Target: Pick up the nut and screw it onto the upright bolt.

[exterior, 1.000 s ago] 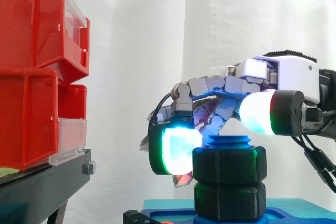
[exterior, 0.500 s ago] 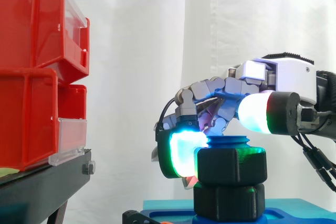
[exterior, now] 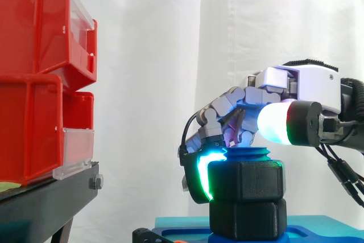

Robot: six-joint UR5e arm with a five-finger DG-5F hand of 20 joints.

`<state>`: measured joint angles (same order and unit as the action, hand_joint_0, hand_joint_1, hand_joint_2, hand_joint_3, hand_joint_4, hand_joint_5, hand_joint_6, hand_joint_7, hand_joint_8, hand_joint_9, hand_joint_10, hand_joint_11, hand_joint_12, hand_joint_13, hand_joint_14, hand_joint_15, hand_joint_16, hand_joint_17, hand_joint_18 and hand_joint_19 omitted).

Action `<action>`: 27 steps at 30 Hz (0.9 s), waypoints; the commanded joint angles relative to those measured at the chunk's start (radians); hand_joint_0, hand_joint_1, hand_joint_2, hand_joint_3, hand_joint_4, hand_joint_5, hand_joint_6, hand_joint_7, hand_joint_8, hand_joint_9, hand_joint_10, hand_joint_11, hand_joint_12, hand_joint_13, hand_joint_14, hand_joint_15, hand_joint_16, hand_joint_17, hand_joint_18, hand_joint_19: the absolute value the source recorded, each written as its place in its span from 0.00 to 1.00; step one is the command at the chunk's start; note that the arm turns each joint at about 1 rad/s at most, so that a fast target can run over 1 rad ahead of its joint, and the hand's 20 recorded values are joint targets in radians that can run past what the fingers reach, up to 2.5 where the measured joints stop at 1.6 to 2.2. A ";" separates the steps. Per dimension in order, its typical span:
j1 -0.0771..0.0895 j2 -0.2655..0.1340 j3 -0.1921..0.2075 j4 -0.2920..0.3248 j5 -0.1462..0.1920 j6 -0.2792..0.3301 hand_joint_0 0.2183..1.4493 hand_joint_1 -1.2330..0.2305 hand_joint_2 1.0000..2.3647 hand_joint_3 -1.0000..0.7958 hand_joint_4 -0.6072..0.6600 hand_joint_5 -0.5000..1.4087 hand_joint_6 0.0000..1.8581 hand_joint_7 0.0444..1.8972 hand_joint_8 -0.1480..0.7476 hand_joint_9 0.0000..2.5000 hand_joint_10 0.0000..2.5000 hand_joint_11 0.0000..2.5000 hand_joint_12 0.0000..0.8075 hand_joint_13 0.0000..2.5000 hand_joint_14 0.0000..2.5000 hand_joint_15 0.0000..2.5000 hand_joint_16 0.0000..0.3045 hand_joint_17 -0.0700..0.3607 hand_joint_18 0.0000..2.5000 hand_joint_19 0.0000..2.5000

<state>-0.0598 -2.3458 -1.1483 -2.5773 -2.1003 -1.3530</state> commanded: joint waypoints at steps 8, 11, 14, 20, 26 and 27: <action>-0.008 -0.001 0.004 0.019 -0.014 0.000 0.27 0.70 0.00 0.28 0.54 0.28 0.40 0.57 0.46 0.58 0.00 0.01 0.18 0.41 0.00 0.01 0.04 0.22 0.29 0.04; -0.009 0.000 0.010 0.012 -0.014 0.000 0.26 0.70 0.00 0.28 0.53 0.28 0.40 0.57 0.46 0.58 0.00 0.01 0.19 0.42 0.00 0.01 0.04 0.22 0.29 0.05; -0.014 0.000 0.030 0.011 -0.018 0.000 0.26 0.70 0.00 0.28 0.55 0.28 0.38 0.60 0.46 0.57 0.00 0.01 0.21 0.40 0.00 0.01 0.04 0.23 0.29 0.05; -0.018 0.000 0.062 -0.007 -0.037 0.000 0.26 0.72 0.00 0.28 0.61 0.27 0.27 0.72 0.48 0.52 0.00 0.01 0.25 0.36 0.00 0.00 0.06 0.26 0.26 0.04; -0.018 0.000 0.091 -0.029 -0.044 0.000 0.26 0.73 0.00 0.28 0.64 0.24 0.27 0.54 0.45 0.47 0.00 0.00 0.26 0.33 0.00 0.00 0.07 0.28 0.24 0.05; -0.015 0.000 0.091 -0.027 -0.043 0.000 0.25 0.73 0.00 0.28 0.65 0.23 0.27 0.51 0.45 0.46 0.00 0.00 0.27 0.32 0.00 0.00 0.08 0.28 0.23 0.05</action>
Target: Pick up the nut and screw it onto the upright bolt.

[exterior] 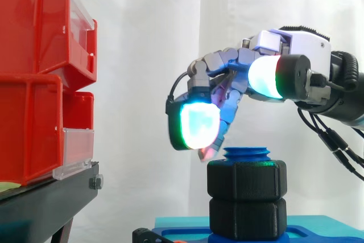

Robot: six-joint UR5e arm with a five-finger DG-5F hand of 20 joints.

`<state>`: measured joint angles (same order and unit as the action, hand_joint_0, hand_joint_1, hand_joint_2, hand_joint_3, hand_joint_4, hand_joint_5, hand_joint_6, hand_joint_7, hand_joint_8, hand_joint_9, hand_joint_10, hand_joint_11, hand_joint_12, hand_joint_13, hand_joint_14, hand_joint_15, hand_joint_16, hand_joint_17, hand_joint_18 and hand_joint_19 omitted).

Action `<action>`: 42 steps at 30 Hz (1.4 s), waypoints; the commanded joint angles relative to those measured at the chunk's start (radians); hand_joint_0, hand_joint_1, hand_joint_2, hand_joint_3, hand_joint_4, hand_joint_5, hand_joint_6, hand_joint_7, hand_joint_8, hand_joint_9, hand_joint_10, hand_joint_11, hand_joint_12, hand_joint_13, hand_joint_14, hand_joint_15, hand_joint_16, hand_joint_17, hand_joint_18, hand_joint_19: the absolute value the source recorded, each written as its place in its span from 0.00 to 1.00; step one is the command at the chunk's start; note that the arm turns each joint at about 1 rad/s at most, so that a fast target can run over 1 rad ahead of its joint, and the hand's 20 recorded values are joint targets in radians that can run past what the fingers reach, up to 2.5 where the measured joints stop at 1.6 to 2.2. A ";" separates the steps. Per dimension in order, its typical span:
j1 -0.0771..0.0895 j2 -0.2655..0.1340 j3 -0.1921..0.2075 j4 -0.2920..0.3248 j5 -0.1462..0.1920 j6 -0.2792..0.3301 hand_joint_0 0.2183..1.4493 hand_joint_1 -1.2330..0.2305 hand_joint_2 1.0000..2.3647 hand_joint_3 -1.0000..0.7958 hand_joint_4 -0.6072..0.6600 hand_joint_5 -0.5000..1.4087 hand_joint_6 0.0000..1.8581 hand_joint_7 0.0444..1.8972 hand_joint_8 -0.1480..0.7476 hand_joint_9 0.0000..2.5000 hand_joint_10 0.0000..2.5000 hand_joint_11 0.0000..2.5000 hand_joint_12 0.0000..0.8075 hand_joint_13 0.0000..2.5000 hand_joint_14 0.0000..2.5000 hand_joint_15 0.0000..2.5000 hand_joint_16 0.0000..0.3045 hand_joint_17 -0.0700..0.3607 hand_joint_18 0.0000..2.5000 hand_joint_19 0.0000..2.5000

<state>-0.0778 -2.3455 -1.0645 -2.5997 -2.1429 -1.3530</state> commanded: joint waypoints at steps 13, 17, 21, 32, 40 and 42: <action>0.030 0.000 -0.081 0.064 0.051 0.000 0.24 0.76 0.00 0.28 0.66 0.23 0.27 0.43 0.42 0.35 0.00 0.00 0.32 0.20 0.00 0.00 0.10 0.32 0.10 0.01; 0.035 -0.001 -0.083 0.062 0.051 0.000 0.24 0.76 0.00 0.28 0.67 0.23 0.27 0.45 0.42 0.35 0.00 0.00 0.33 0.20 0.00 0.00 0.10 0.32 0.10 0.01; 0.038 -0.001 -0.083 0.058 0.051 -0.002 0.24 0.76 0.00 0.28 0.68 0.24 0.27 0.49 0.43 0.34 0.00 0.00 0.33 0.20 0.00 0.00 0.10 0.32 0.10 0.01; 0.043 -0.001 -0.083 0.033 0.051 -0.003 0.25 0.75 0.00 0.28 0.61 0.26 0.27 0.64 0.44 0.36 0.00 0.00 0.33 0.21 0.00 0.00 0.10 0.32 0.11 0.01; 0.044 -0.001 -0.084 0.018 0.052 -0.009 0.26 0.73 0.00 0.28 0.61 0.27 0.27 0.68 0.45 0.38 0.00 0.00 0.32 0.21 0.00 0.00 0.09 0.31 0.11 0.01; 0.044 -0.001 -0.084 0.018 0.052 -0.009 0.26 0.73 0.00 0.28 0.61 0.28 0.27 0.68 0.45 0.38 0.00 0.00 0.32 0.21 0.00 0.00 0.09 0.31 0.11 0.01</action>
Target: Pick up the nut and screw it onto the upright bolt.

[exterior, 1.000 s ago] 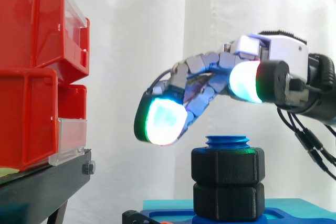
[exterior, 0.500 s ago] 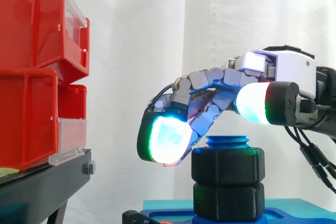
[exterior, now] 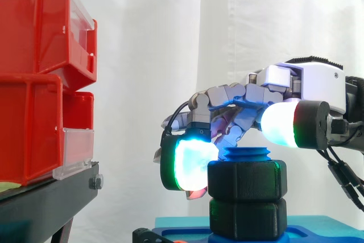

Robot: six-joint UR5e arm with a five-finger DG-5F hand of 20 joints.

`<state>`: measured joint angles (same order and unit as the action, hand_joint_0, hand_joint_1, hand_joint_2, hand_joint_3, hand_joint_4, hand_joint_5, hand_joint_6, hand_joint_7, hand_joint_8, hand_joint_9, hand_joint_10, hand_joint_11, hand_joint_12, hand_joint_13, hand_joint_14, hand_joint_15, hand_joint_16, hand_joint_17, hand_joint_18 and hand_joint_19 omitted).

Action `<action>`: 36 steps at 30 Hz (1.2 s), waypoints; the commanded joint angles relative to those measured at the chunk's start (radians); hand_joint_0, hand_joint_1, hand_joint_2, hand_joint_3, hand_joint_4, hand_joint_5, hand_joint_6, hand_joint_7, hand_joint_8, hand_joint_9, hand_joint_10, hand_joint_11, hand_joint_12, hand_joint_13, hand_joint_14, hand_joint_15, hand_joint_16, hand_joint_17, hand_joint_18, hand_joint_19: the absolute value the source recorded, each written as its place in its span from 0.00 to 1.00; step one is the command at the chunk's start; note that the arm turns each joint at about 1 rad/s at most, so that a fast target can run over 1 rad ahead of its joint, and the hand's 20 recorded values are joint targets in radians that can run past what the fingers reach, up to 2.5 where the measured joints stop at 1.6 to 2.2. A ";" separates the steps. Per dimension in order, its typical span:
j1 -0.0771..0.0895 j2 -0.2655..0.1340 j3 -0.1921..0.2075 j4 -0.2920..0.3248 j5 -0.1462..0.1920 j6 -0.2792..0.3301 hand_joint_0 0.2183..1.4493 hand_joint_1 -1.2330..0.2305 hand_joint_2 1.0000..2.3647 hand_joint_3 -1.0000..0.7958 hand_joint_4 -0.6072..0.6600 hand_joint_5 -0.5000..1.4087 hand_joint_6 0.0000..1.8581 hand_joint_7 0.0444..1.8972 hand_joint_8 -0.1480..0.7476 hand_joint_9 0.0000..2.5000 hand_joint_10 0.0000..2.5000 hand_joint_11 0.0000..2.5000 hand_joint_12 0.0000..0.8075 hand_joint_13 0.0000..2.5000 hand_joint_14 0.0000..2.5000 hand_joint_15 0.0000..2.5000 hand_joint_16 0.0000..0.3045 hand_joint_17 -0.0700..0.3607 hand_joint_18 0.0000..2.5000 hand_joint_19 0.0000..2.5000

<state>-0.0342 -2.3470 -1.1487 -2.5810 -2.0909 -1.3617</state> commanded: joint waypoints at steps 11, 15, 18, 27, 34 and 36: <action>-0.009 0.000 0.000 -0.001 0.000 0.001 0.26 0.72 0.00 0.28 0.61 0.29 0.28 0.71 0.45 0.43 0.00 0.00 0.29 0.25 0.00 0.00 0.09 0.30 0.15 0.02; -0.015 0.000 0.000 0.005 -0.005 0.003 0.26 0.71 0.00 0.28 0.60 0.29 0.30 0.69 0.45 0.45 0.00 0.00 0.28 0.27 0.00 0.00 0.08 0.29 0.18 0.03; -0.019 0.000 0.000 0.009 -0.009 0.003 0.26 0.71 0.00 0.28 0.60 0.29 0.31 0.67 0.46 0.47 0.00 0.00 0.27 0.28 0.00 0.00 0.08 0.29 0.19 0.04; -0.035 0.000 0.000 0.012 -0.024 0.003 0.26 0.71 0.00 0.28 0.59 0.30 0.33 0.64 0.44 0.55 0.00 0.00 0.23 0.34 0.00 0.00 0.07 0.27 0.25 0.06; -0.041 0.002 0.007 0.013 -0.028 0.004 0.27 0.71 0.00 0.28 0.58 0.30 0.33 0.65 0.44 0.56 0.00 0.00 0.22 0.35 0.00 0.00 0.06 0.26 0.27 0.06; -0.042 0.000 0.014 0.013 -0.032 0.004 0.26 0.72 0.00 0.28 0.59 0.29 0.31 0.68 0.46 0.56 0.00 0.00 0.24 0.35 0.00 0.00 0.07 0.27 0.25 0.06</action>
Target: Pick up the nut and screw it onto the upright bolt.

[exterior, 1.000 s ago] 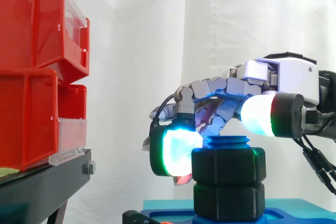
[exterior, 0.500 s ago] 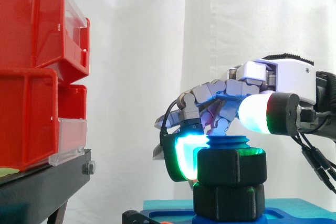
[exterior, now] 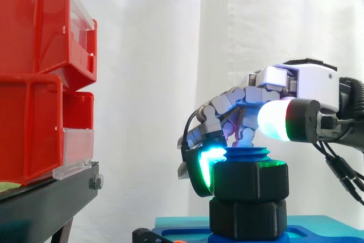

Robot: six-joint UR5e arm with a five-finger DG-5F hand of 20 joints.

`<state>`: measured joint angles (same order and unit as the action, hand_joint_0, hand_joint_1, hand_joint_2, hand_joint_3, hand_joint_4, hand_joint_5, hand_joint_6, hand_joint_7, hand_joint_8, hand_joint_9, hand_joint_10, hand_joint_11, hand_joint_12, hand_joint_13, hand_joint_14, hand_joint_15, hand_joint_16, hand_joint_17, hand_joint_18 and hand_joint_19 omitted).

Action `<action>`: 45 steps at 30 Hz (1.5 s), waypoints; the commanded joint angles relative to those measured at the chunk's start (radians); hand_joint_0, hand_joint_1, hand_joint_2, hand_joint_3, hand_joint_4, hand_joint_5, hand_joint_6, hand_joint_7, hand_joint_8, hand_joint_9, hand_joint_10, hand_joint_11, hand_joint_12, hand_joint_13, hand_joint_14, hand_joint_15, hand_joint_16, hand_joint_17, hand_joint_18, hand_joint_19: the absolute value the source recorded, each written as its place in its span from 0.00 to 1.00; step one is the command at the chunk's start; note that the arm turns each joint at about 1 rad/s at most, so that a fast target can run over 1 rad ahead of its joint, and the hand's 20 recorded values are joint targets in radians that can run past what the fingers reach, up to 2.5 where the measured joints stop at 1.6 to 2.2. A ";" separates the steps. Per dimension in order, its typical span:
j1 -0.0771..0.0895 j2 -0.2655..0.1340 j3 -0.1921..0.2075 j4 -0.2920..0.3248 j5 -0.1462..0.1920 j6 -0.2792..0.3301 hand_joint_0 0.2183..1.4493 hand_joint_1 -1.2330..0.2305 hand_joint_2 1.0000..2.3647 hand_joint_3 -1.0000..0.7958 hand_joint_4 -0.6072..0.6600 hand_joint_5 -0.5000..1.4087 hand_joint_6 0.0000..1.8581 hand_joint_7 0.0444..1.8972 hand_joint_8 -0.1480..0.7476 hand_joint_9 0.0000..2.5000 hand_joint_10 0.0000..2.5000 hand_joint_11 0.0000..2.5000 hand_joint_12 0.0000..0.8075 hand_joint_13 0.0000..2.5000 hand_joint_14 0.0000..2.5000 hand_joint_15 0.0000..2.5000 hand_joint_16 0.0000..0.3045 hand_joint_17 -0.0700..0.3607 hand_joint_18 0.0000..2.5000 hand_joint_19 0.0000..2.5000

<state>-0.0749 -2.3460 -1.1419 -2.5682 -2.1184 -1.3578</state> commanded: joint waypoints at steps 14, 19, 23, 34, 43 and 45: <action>0.004 -0.001 0.057 0.003 -0.015 -0.001 0.26 0.74 0.00 0.28 0.69 0.23 0.27 0.48 0.43 0.41 0.00 0.00 0.29 0.26 0.00 0.00 0.08 0.30 0.18 0.04; 0.014 0.001 0.057 0.019 -0.003 -0.003 0.25 0.74 0.00 0.28 0.67 0.23 0.27 0.41 0.42 0.39 0.00 0.00 0.29 0.25 0.00 0.00 0.09 0.31 0.16 0.03; 0.026 -0.001 0.057 0.013 0.012 -0.004 0.25 0.74 0.00 0.28 0.66 0.22 0.27 0.40 0.42 0.38 0.00 0.00 0.29 0.24 0.00 0.00 0.09 0.31 0.16 0.04; 0.050 -0.004 -0.001 0.039 0.048 -0.007 0.25 0.76 0.00 0.28 0.66 0.22 0.27 0.38 0.41 0.35 0.00 0.00 0.32 0.22 0.00 0.00 0.10 0.32 0.13 0.03; 0.056 -0.004 -0.015 0.051 0.055 -0.009 0.25 0.76 0.00 0.28 0.68 0.23 0.27 0.46 0.42 0.35 0.00 0.00 0.32 0.22 0.00 0.00 0.10 0.32 0.13 0.03; 0.060 -0.004 -0.013 0.039 0.055 -0.009 0.25 0.76 0.00 0.28 0.69 0.23 0.27 0.48 0.43 0.35 0.00 0.00 0.32 0.22 0.00 0.00 0.10 0.32 0.13 0.03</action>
<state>-0.0184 -2.3506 -1.1551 -2.5169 -2.0635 -1.3659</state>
